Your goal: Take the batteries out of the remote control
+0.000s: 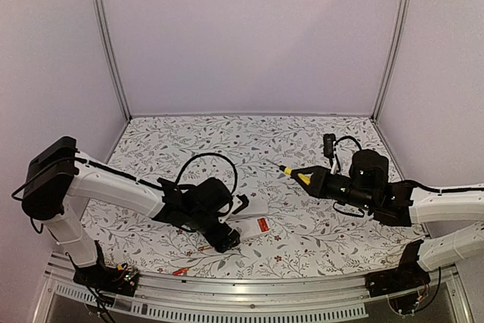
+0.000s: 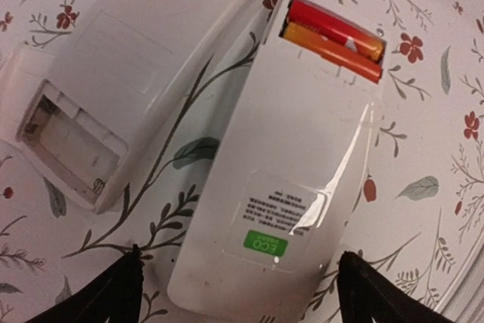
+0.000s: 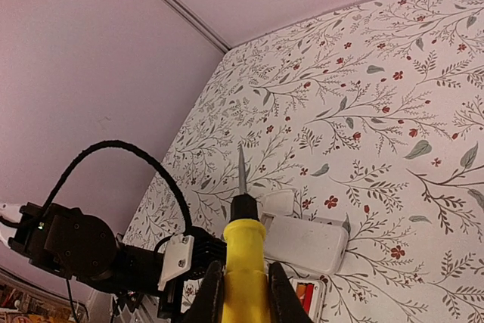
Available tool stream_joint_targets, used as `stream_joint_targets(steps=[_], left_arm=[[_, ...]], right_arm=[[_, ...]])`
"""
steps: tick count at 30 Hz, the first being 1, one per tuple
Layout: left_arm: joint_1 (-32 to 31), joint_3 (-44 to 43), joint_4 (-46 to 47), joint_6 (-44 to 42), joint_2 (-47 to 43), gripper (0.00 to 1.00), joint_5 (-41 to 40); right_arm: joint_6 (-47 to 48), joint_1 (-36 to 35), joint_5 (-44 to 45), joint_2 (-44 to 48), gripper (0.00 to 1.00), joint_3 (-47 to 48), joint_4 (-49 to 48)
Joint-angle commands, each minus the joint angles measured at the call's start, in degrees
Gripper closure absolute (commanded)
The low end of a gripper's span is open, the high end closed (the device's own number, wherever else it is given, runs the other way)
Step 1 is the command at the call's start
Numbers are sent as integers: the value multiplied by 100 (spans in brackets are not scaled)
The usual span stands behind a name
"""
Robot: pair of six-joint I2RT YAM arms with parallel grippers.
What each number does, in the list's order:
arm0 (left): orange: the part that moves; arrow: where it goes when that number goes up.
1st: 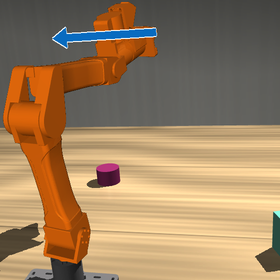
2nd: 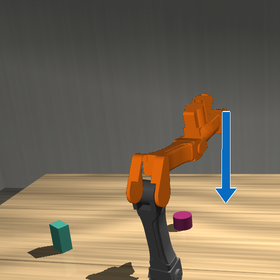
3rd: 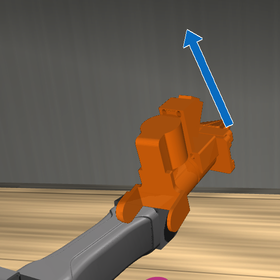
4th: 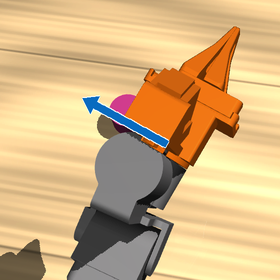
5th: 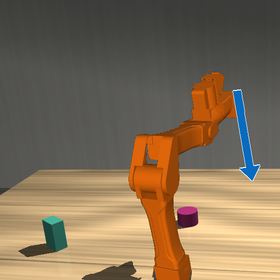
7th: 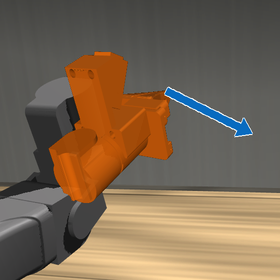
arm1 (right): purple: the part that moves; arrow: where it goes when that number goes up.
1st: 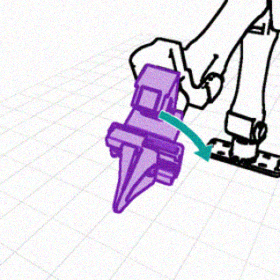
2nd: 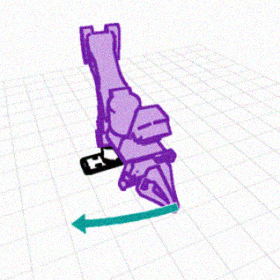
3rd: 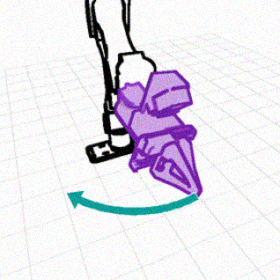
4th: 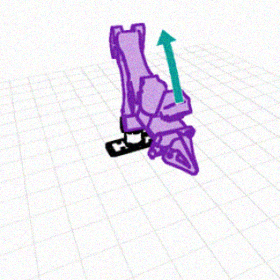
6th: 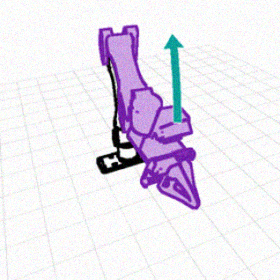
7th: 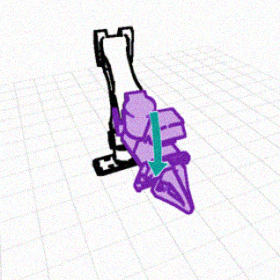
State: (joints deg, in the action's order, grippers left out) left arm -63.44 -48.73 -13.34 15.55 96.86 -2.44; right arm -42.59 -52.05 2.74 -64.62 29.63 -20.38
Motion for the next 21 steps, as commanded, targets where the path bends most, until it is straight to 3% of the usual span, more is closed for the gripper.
stream_joint_targets(steps=[1, 5, 12, 17, 21], left_arm=[[-104, -276, -363, -606, 252, 13, 165], [-116, -436, -581, -1039, 354, 20, 200], [-201, -725, -1073, -1856, 668, 44, 322], [-283, -636, -827, -2166, 620, 57, 416], [-446, -540, -606, -2466, 430, 61, 346]], right_arm=[[97, 44, -104, -42, 100, -1, 330], [246, 52, -199, 35, 100, -1, 709], [686, 64, -754, 116, 100, 215, 1568], [1071, 64, -1118, 97, 100, 494, 2615], [1314, 57, -1674, 103, 100, 651, 3200]])
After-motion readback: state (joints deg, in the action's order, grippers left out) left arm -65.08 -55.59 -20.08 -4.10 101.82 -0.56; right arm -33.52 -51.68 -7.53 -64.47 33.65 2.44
